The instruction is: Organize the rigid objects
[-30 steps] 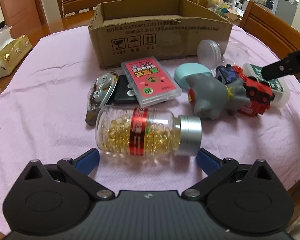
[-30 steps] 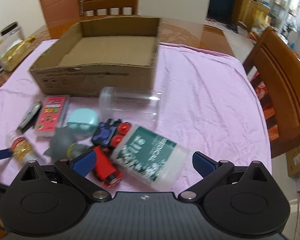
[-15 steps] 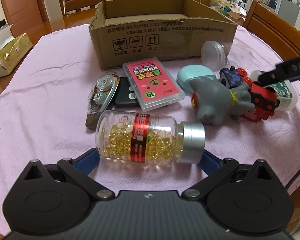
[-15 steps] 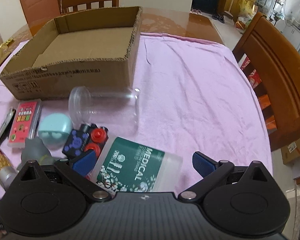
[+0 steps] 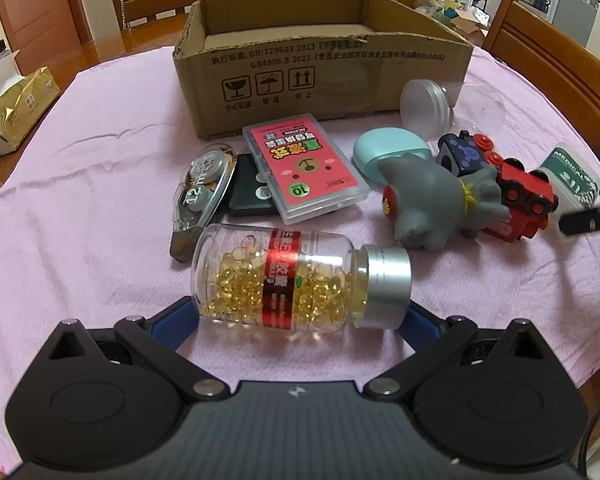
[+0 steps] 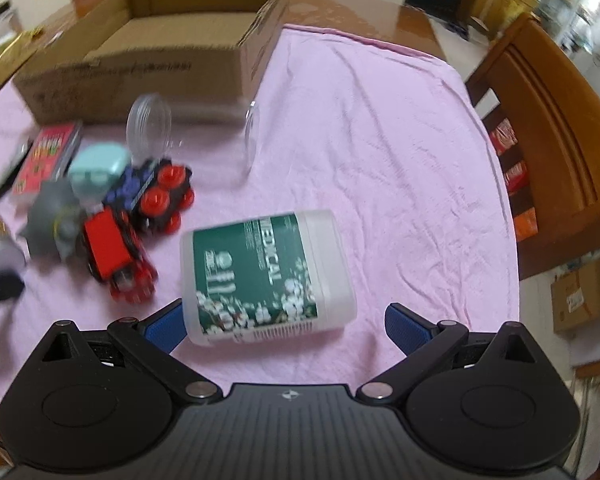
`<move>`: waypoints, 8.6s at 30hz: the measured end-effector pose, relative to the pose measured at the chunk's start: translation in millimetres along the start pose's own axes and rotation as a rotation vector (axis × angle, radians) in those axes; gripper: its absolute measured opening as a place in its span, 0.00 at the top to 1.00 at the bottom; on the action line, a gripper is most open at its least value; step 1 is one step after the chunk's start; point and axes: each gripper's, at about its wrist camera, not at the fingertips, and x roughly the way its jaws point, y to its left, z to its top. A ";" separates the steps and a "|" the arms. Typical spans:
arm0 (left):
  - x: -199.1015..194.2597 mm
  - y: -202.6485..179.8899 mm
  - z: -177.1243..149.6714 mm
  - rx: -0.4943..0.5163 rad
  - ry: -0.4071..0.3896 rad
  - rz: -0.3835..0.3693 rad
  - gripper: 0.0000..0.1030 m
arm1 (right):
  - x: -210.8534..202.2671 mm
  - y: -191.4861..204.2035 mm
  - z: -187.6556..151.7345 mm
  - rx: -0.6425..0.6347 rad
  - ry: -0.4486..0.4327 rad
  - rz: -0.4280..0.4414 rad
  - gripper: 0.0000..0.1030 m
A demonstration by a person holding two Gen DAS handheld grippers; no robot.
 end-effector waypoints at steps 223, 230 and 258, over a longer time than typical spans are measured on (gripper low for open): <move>24.4 134.6 67.0 -0.156 0.080 0.333 0.01 | 15.7 42.8 -5.4 0.070 -0.013 0.039 0.00; 13.0 102.9 65.3 -0.204 0.027 0.168 0.01 | 13.0 43.0 -14.3 0.056 -0.065 0.043 0.00; 40.7 99.5 70.5 -0.134 -0.015 0.169 0.01 | 13.2 43.0 -13.9 0.026 -0.076 0.057 0.00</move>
